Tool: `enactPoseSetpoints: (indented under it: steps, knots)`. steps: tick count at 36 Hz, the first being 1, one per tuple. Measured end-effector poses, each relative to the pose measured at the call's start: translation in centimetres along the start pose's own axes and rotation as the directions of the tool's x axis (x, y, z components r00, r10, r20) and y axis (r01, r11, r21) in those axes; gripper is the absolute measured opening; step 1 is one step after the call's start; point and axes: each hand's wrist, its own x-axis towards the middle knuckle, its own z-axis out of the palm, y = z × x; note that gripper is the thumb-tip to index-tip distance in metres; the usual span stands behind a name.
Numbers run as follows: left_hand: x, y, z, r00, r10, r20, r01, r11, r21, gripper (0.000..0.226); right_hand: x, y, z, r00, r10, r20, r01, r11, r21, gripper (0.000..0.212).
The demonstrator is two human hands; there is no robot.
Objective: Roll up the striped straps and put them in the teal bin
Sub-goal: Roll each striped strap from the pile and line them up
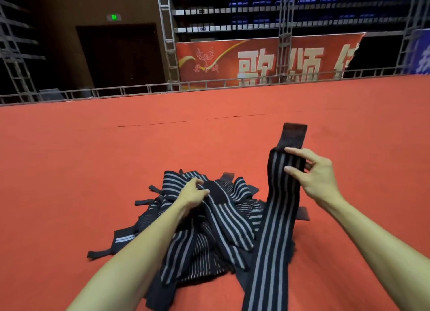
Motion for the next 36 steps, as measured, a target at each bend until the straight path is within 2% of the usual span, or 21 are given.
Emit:
enactPoseSetpoints:
  steps: [4, 12, 15, 18, 22, 28, 33, 36]
  knots:
    - [1.9, 0.3, 0.3, 0.999, -0.013, -0.047, 0.013, 1.0, 0.006, 0.025, -0.3, 1.9, 0.4, 1.0, 0.028, -0.001, -0.028, 1.0, -0.008, 0.049]
    - [2.8, 1.5, 1.4, 0.99, -0.009, -0.138, 0.003, 0.999, -0.045, 0.035, -0.9, 3.5, 1.5, 0.998, 0.053, 0.016, -0.052, 0.998, -0.027, 0.048]
    - [2.3, 2.1, 1.6, 0.996, 0.0, -0.094, -0.011, 0.992, -0.124, 0.037, -1.1, 3.3, 1.7, 0.998, 0.05, 0.024, -0.049, 0.998, -0.024, 0.049]
    - [1.5, 2.5, 0.7, 0.999, 0.022, -0.032, -0.028, 0.973, -0.228, 0.053, -1.2, 2.8, 1.5, 0.999, 0.047, 0.025, -0.047, 0.999, -0.013, 0.048]
    - [-0.6, 3.0, -1.9, 0.996, 0.053, 0.071, -0.032, 0.961, -0.275, 0.068, -1.3, 1.9, 1.1, 0.999, 0.048, 0.021, -0.048, 0.999, -0.01, 0.048]
    - [-4.5, 1.4, -6.9, 0.983, 0.016, 0.183, 0.043, 0.949, -0.312, 0.058, -1.9, -0.1, 1.0, 0.999, 0.044, 0.028, -0.044, 0.999, -0.009, 0.049]
    - [-7.6, -0.7, -10.9, 0.971, 0.029, 0.235, 0.048, 0.948, -0.314, 0.061, -2.4, -2.3, 1.2, 0.999, 0.028, 0.042, -0.028, 1.0, -0.015, 0.048]
    - [-9.4, -1.3, -12.6, 0.98, 0.039, 0.197, 0.024, 0.952, -0.305, 0.065, -2.8, -3.6, 1.3, 0.999, 0.014, 0.049, -0.013, 1.0, -0.019, 0.047]
